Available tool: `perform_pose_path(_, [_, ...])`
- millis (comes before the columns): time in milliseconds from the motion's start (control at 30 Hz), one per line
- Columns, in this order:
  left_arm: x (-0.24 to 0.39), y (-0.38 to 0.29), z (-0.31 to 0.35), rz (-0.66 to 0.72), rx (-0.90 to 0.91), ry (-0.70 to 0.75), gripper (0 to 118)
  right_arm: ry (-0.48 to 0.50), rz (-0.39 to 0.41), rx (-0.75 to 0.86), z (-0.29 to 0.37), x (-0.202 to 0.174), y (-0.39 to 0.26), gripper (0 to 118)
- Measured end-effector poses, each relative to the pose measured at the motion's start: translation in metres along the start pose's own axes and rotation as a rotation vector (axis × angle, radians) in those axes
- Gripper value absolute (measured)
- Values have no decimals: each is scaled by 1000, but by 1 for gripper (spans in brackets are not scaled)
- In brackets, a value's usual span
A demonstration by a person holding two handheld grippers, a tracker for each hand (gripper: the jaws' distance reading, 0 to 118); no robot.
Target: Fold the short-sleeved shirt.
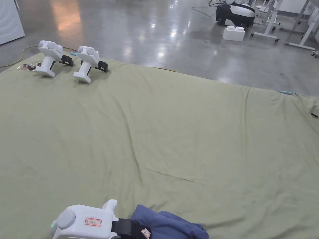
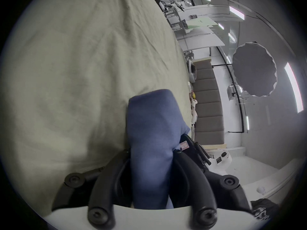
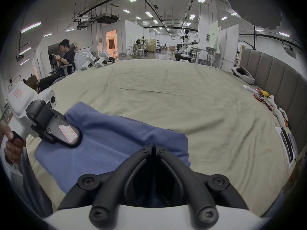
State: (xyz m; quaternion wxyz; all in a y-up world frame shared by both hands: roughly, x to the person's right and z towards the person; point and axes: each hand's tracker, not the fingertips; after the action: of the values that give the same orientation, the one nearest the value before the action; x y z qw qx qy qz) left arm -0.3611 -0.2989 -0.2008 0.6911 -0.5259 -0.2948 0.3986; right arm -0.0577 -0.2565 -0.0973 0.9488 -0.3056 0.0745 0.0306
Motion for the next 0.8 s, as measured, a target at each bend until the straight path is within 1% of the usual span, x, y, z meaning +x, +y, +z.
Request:
perform_pose_path(33, [-4, -2, 0, 36, -1, -36, 33, -2, 3, -1, 0, -1, 0, 6])
perform_pose_path(67, [-4, -3, 2, 33, 16, -51, 32, -4, 8, -1, 0, -1, 0, 6])
perform_pose_path(100, [12, -6, 7, 18, 19, -42, 31, -3, 11, 0, 0, -1, 0, 6])
perform_pose_path(167, [17, -7, 9, 12, 29, -35, 30, -2, 11, -1, 2, 0, 1, 6])
perform_pose_path(233, [15, -6, 15, 48, 45, -55, 29, 2, 9, 1, 5, 0, 5, 6])
perform_pose_path(333, [24, -4, 28, 29, 53, -57, 28, -19, 12, 41, 11, 5, 12, 6])
perform_pose_path(367, [45, -9, 37, 31, 55, -59, 28, -25, 11, 60, 13, 9, 16, 6])
perform_pose_path(467, [57, -4, 64, 27, 77, -71, 28, -52, -15, 117, 23, 27, 40, 6])
perform_pose_path(533, [70, -1, 89, -20, 105, -37, 28, -85, -30, 161, 28, 42, 57, 6])
perform_pose_path(600, [76, 7, 117, -38, 123, -24, 28, -109, -44, 204, 33, 62, 75, 6])
perform_pose_path(633, [67, 15, 131, -47, 137, -15, 28, -126, -48, 224, 36, 70, 83, 6])
perform_pose_path(800, [68, 39, 212, -72, 217, 86, 28, -208, -60, 327, 52, 116, 124, 6])
